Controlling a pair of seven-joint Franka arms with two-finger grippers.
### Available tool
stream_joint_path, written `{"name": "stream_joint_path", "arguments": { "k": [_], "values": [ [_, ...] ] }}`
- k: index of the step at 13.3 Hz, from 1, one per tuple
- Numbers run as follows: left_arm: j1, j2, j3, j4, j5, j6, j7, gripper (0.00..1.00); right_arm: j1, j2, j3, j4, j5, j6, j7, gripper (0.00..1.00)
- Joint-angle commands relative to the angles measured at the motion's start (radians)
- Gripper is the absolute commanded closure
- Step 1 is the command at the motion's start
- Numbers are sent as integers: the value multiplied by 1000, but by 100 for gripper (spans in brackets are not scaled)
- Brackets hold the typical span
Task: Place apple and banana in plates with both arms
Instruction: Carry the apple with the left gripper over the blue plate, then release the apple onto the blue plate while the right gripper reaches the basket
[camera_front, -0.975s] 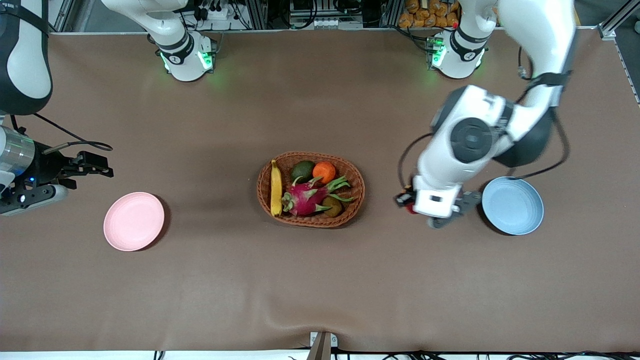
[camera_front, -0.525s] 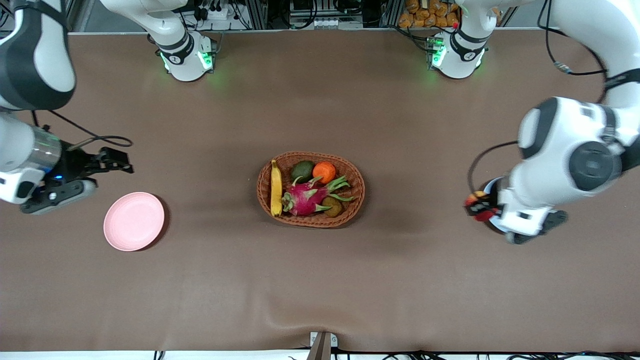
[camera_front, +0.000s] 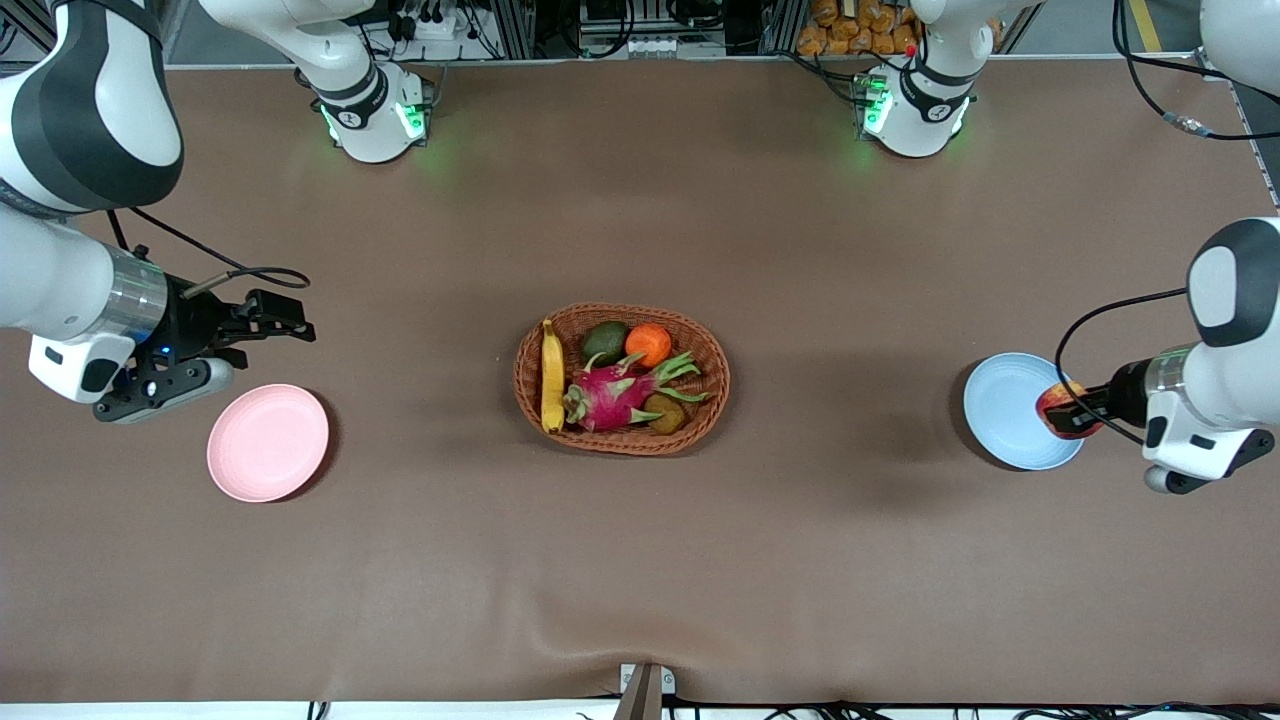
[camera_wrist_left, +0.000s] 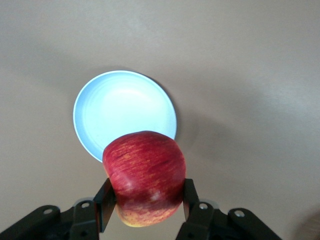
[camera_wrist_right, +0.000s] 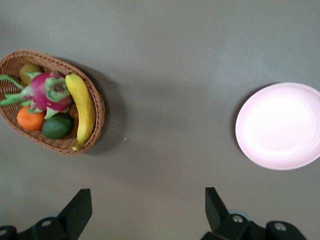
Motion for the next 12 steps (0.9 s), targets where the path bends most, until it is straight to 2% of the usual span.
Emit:
{"name": "stream_joint_path", "arguments": {
  "k": [1, 7, 12],
  "values": [
    [36, -17, -9, -45, 24, -3, 2, 100, 46, 5, -3, 11, 20, -6, 65, 0],
    [97, 80, -9, -75, 24, 27, 2, 100, 66, 31, -1, 11, 21, 32, 64, 0],
    [115, 184, -5, -130, 22, 223, -1, 100, 102, 44, -3, 1, 18, 67, 64, 0]
  ]
}}
